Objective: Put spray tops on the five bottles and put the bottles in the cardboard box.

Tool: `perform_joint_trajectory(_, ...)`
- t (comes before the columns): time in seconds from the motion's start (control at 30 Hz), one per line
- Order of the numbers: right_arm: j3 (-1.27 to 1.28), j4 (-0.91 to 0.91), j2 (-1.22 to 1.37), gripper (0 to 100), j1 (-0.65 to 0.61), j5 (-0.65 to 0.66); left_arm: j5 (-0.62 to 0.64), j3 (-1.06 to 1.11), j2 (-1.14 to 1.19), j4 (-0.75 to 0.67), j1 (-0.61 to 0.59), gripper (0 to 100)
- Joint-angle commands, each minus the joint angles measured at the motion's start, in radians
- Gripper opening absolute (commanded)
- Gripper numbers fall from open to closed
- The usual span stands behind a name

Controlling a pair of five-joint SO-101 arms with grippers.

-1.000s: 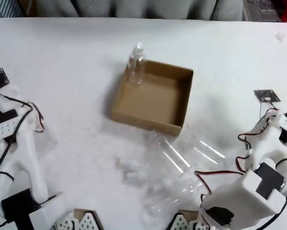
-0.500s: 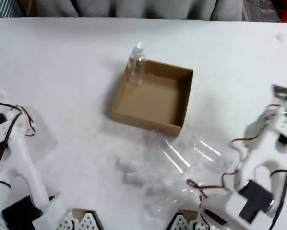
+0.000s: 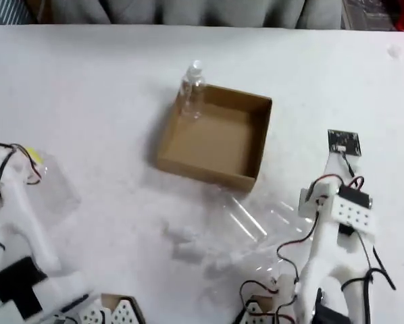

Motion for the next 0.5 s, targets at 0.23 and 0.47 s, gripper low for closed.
perform_joint_trajectory(0.23, 0.051, -0.101, -0.048, 3.8, -0.015, -0.011, 0.025, -0.307, 0.243, 0.175, 0.077, 21)
perform_joint_trajectory(0.47, 0.058, -0.102, -0.048, 3.8, -0.015, -0.011, 0.023, -0.448, 0.367, 0.302, 0.088, 21)
